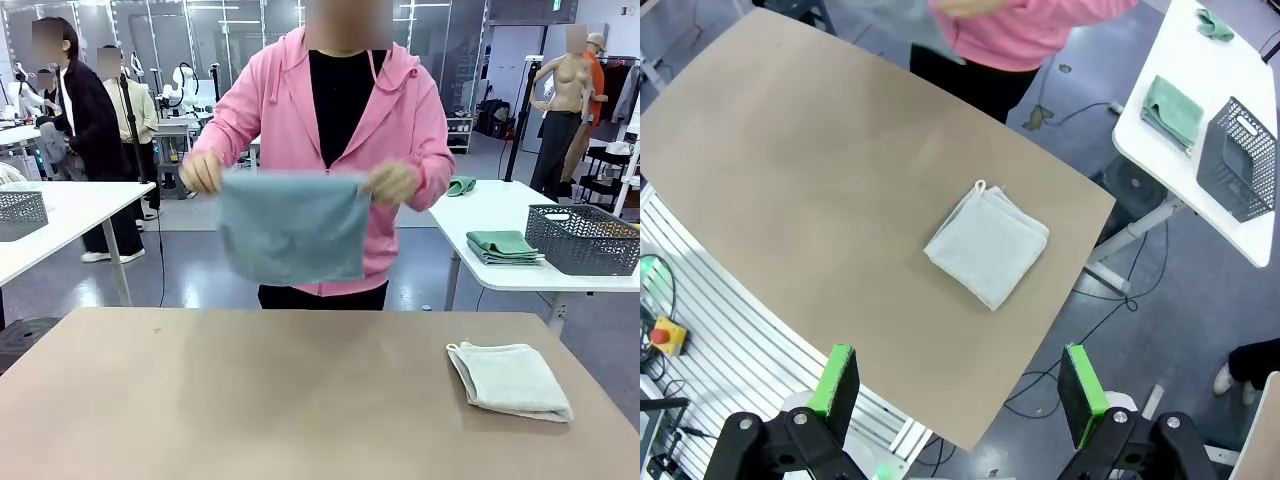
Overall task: Fold the towels and place them in the basket.
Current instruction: When a person lays out a Towel with hook on the table, fold it in half twice.
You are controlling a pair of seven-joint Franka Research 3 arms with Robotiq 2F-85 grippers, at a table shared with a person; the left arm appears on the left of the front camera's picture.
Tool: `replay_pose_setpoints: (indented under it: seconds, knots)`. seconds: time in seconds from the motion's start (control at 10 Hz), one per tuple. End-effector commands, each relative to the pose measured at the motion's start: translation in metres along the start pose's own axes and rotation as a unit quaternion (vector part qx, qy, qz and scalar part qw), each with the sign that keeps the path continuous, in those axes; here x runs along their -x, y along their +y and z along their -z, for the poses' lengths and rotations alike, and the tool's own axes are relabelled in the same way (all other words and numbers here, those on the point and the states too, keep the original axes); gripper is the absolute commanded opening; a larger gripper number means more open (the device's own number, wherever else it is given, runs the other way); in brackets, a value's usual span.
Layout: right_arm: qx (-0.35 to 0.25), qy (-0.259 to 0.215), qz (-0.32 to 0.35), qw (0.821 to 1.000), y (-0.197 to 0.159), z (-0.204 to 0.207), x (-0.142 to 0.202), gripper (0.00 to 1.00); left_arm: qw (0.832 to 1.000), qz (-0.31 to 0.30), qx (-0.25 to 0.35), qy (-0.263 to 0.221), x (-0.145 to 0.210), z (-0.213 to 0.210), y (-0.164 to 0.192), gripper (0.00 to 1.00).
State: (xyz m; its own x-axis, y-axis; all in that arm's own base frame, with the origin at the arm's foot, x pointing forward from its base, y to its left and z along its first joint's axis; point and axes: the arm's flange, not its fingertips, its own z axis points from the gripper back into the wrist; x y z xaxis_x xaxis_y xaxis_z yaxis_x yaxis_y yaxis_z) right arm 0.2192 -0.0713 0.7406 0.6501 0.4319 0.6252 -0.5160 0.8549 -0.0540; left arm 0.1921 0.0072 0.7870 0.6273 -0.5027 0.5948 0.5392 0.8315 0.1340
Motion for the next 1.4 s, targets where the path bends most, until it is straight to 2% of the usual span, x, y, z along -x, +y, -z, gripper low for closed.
replay_pose_setpoints:
  seconds: [0.0, 1.3]
  knots:
    - [0.005, 0.000, -0.004, 1.000, -0.0011, -0.0006, 0.0005, 1.00, 1.000, 0.001, 0.002, 0.003, -0.0027, -0.0025, 0.0003, 1.00]
    - [0.005, 0.000, -0.004, 1.000, -0.0011, -0.0006, 0.0005, 1.00, 1.000, 0.001, 0.002, 0.003, -0.0027, -0.0025, 0.0003, 1.00]
